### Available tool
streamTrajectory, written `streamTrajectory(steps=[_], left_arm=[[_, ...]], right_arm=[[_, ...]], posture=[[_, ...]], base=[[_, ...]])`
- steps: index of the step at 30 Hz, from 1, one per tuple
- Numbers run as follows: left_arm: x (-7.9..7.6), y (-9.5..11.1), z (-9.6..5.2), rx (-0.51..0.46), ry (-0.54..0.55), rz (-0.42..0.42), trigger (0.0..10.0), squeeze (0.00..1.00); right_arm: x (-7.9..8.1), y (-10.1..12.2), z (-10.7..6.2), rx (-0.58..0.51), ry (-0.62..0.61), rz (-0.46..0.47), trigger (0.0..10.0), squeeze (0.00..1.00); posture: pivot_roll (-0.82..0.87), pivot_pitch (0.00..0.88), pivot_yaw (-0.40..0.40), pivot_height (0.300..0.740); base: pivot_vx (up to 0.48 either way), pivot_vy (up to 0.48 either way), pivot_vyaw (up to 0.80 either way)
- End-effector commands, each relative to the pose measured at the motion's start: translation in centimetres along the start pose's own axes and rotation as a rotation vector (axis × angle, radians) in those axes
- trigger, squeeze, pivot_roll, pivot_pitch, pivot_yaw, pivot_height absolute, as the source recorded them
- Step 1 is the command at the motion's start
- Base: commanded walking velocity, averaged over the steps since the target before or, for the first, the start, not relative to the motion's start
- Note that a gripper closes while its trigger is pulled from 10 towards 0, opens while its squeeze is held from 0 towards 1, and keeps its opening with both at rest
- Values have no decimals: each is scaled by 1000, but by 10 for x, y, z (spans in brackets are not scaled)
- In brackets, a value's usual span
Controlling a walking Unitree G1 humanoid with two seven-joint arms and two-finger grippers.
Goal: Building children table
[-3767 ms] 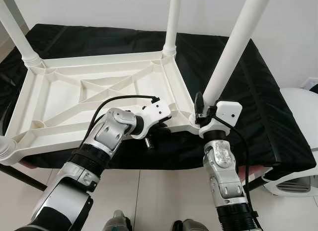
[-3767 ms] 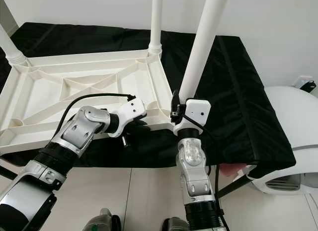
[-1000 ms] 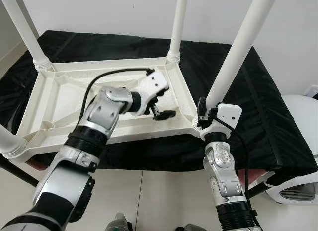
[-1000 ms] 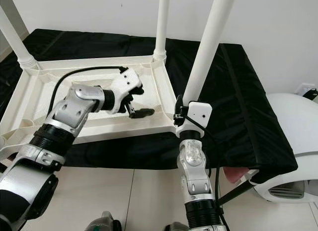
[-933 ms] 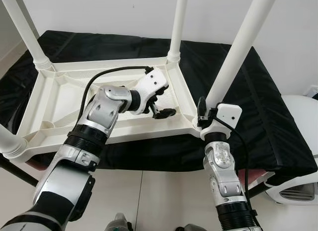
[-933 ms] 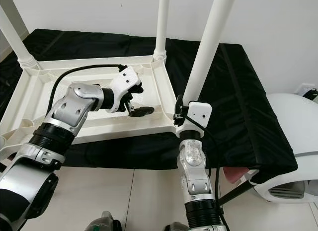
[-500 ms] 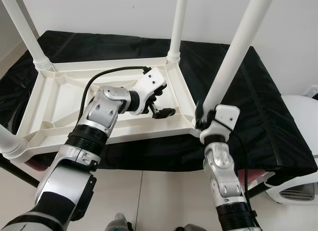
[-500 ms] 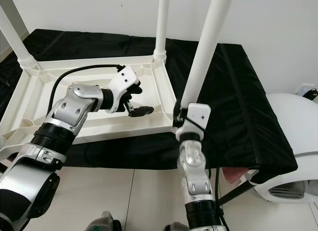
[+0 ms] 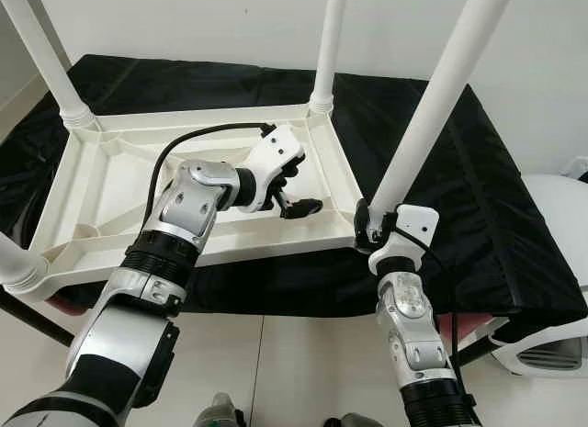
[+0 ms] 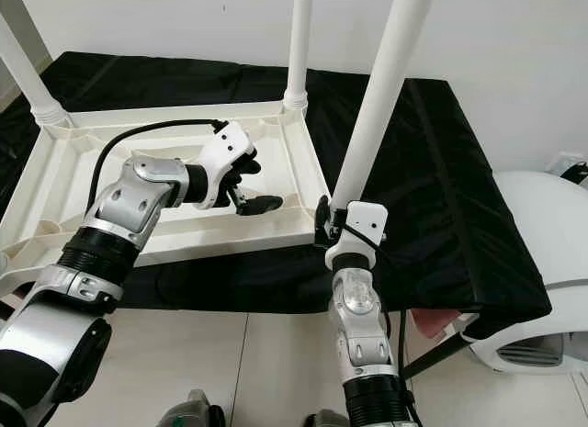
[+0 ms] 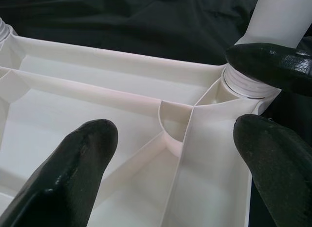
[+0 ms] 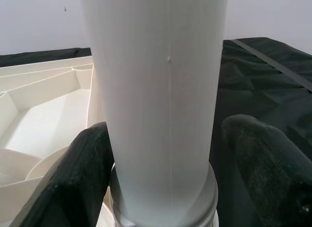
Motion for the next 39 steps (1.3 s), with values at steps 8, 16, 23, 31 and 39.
streamTrajectory(steps=[8,16,23,31,39], left_arm=[[18,1,-2,24,201,3,10000,0],[18,1,-2,24,201,3,10000,0],[18,1,-2,24,201,3,10000,0],[18,1,-2,24,201,3,10000,0],[18,1,-2,24,201,3,10000,0]], right_arm=[[-3,-7,-2,31,-16,1,10000,294],[-3,-7,-2,31,-16,1,10000,294],[-3,-7,-2,31,-16,1,10000,294],[-3,-7,-2,31,-16,1,10000,294],[-3,-7,-2,31,-16,1,10000,294]], posture=[[22,56,-8,740],[22,56,-8,740],[22,56,-8,740],[22,56,-8,740],[22,56,-8,740]], base=[[0,0,0],[0,0,0],[0,0,0],[0,0,0],[0,0,0]])
Point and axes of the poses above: a point about 5 cm out from each wrist's last joint towards the gripper, its own z axis pointing out of the wrist towards the gripper, its own y axis along the axis of the wrist's last joint, x = y × z, the point moved 3 cm from there along z, pointing out of the wrist towards the gripper, and after that the axes turned 5 degrees about z, right-handed, at the moved point
